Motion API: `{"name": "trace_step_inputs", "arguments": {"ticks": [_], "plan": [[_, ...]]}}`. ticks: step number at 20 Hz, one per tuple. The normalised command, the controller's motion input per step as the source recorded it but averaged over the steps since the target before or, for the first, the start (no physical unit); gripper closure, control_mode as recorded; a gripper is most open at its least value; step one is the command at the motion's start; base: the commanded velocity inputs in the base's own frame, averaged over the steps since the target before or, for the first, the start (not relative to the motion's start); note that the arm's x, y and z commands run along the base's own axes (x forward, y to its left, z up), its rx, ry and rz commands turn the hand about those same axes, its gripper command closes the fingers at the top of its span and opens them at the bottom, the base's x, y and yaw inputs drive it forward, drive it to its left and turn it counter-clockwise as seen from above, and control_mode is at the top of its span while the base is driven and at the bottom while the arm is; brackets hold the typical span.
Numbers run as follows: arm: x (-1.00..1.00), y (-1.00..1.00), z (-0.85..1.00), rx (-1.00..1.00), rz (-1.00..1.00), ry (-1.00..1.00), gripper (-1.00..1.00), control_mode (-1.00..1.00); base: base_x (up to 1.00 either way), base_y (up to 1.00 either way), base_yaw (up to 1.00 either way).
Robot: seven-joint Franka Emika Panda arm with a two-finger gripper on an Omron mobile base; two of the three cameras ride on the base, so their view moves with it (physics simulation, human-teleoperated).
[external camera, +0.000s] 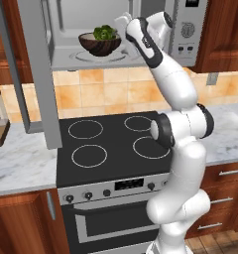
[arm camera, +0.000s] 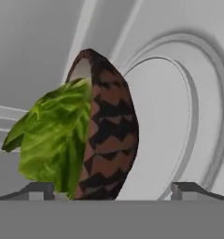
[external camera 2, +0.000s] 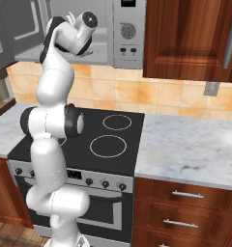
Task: The microwave is finished heating the shrimp and lettuce. Take the bowl containing the food and place it on the dining counter.
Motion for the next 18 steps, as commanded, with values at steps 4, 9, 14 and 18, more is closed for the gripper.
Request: {"name": "trace_step_inputs", "arguments": {"ticks": [4,9,14,18], "plan": [[0.43,0.12,0.0,0.0,-0.1,0.03,-1.0,-1.0,0.0,0.0,0.0],[-0.07,0.11,-0.04,0.0,-0.02,0.06,-1.0,-1.0,0.0,0.0,0.0],[-0.52,0.17,-0.4,-0.03,0.0,0.0,-1.0,-1.0,0.0,0.0,0.0],[-0.06,0.16,-0.25,-0.01,0.0,0.0,-1.0,-1.0,0.0,0.0,0.0]]}}
